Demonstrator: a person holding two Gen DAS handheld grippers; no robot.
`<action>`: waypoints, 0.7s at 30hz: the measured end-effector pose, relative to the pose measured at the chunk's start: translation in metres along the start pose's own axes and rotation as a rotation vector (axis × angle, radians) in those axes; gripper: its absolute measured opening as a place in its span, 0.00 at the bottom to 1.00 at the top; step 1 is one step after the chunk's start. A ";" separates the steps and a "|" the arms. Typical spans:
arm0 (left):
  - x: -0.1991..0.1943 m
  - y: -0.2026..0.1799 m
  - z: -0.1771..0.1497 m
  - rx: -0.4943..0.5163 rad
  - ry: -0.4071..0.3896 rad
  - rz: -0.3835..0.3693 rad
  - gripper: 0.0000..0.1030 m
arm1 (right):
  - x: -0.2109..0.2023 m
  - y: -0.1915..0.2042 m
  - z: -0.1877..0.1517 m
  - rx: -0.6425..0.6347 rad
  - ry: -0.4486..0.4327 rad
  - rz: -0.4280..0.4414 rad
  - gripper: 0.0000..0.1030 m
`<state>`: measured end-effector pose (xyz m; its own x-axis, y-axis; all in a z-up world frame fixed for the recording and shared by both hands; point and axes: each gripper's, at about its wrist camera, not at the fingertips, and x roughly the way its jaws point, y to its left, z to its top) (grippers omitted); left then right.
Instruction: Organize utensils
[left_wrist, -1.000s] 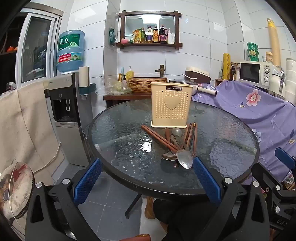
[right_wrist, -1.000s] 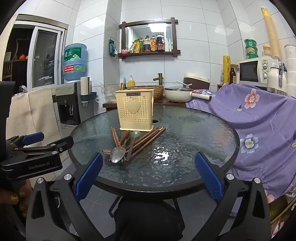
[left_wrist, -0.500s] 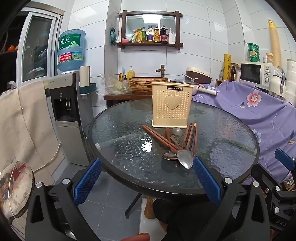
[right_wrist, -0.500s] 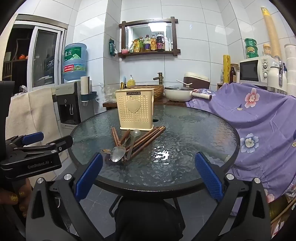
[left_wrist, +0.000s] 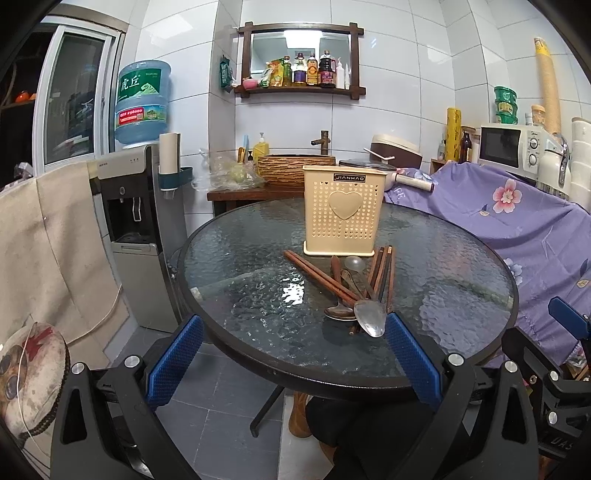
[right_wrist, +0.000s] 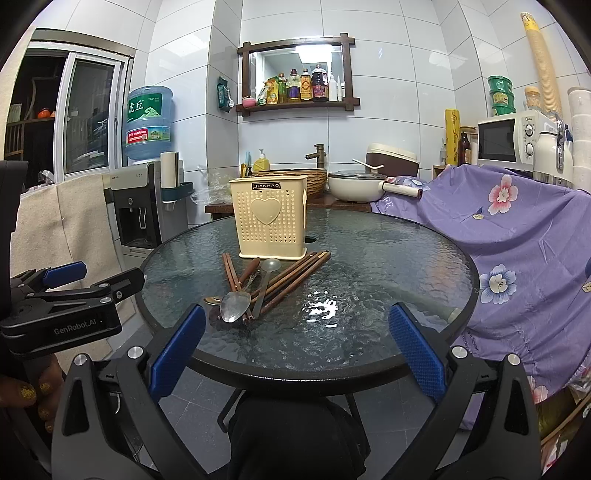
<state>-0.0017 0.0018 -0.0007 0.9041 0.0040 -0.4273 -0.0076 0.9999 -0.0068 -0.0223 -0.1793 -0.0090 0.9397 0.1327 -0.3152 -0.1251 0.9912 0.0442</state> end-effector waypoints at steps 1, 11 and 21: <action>0.000 0.000 0.000 -0.002 0.000 0.000 0.94 | 0.000 0.000 0.000 0.000 0.000 0.000 0.95; -0.001 0.002 0.003 -0.001 -0.002 -0.001 0.94 | 0.002 0.001 0.000 -0.001 0.001 0.001 0.95; -0.002 0.002 0.003 -0.001 -0.003 0.001 0.94 | 0.002 0.001 -0.001 0.000 0.002 0.002 0.95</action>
<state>-0.0023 0.0041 0.0032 0.9054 0.0053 -0.4244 -0.0090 0.9999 -0.0067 -0.0206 -0.1781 -0.0104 0.9389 0.1350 -0.3167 -0.1274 0.9908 0.0447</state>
